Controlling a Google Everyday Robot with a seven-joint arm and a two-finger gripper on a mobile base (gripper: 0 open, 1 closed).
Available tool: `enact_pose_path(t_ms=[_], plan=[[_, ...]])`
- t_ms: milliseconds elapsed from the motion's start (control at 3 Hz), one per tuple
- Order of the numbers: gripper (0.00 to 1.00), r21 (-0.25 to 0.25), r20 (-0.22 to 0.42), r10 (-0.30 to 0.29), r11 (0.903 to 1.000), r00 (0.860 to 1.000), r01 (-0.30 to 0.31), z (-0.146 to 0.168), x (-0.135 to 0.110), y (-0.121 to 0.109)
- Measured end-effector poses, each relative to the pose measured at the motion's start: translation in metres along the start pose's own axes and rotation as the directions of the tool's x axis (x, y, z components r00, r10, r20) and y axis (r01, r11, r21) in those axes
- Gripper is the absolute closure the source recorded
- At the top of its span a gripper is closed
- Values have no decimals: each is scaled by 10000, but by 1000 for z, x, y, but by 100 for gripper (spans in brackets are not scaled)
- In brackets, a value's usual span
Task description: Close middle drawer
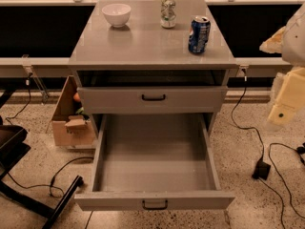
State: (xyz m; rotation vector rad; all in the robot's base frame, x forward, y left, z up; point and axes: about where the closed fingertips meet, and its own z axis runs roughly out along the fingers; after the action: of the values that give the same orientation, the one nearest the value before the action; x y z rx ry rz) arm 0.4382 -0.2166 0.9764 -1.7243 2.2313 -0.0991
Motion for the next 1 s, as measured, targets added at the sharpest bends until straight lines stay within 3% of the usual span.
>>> enact_pose_path(t_ms=[667, 1000], plan=[[0, 222, -321, 72, 9997, 9995, -65, 10, -1, 3], [0, 452, -449, 199, 9988, 9988, -178, 44, -6, 19]])
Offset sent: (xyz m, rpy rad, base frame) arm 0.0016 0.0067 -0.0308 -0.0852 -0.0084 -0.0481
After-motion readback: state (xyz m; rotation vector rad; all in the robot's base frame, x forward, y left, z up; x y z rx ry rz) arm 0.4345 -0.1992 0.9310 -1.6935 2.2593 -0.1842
